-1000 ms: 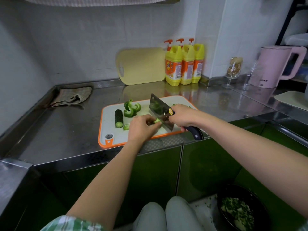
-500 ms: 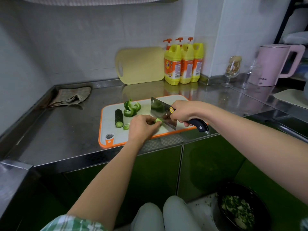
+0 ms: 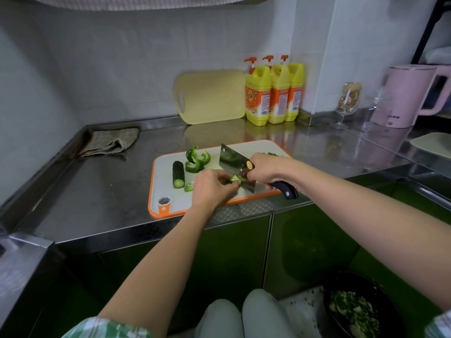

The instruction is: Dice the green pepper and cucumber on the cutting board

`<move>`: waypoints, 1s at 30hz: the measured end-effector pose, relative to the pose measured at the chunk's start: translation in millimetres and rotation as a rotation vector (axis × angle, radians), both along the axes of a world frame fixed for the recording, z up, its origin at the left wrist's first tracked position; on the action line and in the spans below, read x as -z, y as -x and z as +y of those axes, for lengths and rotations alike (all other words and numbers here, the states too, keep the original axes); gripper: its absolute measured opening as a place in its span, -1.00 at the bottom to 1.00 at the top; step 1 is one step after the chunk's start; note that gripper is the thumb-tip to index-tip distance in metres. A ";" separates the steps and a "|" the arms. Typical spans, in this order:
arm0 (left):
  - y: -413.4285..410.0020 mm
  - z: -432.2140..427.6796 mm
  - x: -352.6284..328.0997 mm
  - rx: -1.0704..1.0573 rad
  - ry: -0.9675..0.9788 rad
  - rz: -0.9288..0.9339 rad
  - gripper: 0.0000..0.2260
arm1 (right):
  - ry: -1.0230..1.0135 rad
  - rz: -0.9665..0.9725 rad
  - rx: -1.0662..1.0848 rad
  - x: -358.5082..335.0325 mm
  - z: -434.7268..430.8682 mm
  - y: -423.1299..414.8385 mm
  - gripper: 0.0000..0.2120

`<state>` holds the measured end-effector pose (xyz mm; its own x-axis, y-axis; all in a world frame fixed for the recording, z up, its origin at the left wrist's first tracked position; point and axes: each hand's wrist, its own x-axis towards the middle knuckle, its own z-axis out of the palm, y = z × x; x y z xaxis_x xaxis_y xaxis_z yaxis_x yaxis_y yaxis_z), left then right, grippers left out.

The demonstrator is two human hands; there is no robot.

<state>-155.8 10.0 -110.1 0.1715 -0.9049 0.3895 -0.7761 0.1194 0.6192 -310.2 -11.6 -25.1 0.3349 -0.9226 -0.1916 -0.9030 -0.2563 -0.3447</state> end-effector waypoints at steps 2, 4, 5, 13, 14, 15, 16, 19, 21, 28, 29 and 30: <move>-0.1 0.3 0.6 0.006 0.002 -0.020 -0.77 | 0.026 -0.020 -0.003 7.4 -2.0 -5.1 -0.91; 0.3 1.2 1.1 0.016 0.008 -0.049 -0.77 | 0.082 -0.041 -0.004 16.9 -5.3 -11.3 -0.90; 0.1 0.8 2.0 0.017 0.015 -0.057 -0.76 | 0.112 -0.040 0.002 20.4 -7.0 -14.0 -0.92; -0.8 0.4 1.9 0.014 0.051 -0.105 -0.69 | 0.190 -0.231 0.117 31.9 -13.1 -4.2 -0.92; -1.4 0.0 2.0 0.014 0.056 -0.106 -0.70 | 0.190 -0.239 0.108 28.1 -12.4 -1.2 -0.93; -2.2 -0.9 2.4 0.017 0.056 -0.098 -0.71 | 0.183 -0.239 0.089 21.7 -11.8 1.6 -0.94; -2.5 -1.4 2.5 0.021 0.052 -0.087 -0.71 | 0.167 -0.229 0.063 14.0 -10.6 4.7 -0.95; -1.8 -2.2 3.0 0.019 0.038 -0.081 -0.72 | 0.091 -0.159 0.001 -5.8 -6.3 10.0 -0.94; -0.7 -1.3 2.2 0.006 0.041 -0.091 -0.74 | 0.052 -0.090 -0.017 -8.7 -2.1 9.6 -0.94; 0.1 -2.0 3.1 -0.005 0.040 -0.090 -0.77 | 0.029 -0.007 -0.019 -7.6 3.9 8.9 -0.93; -0.3 -2.1 3.3 -0.003 0.041 -0.088 -0.77 | 0.027 -0.003 -0.021 -9.1 4.0 10.0 -0.92; -0.7 -2.2 3.4 0.000 0.042 -0.087 -0.77 | 0.027 -0.004 -0.022 -10.8 4.6 11.0 -0.91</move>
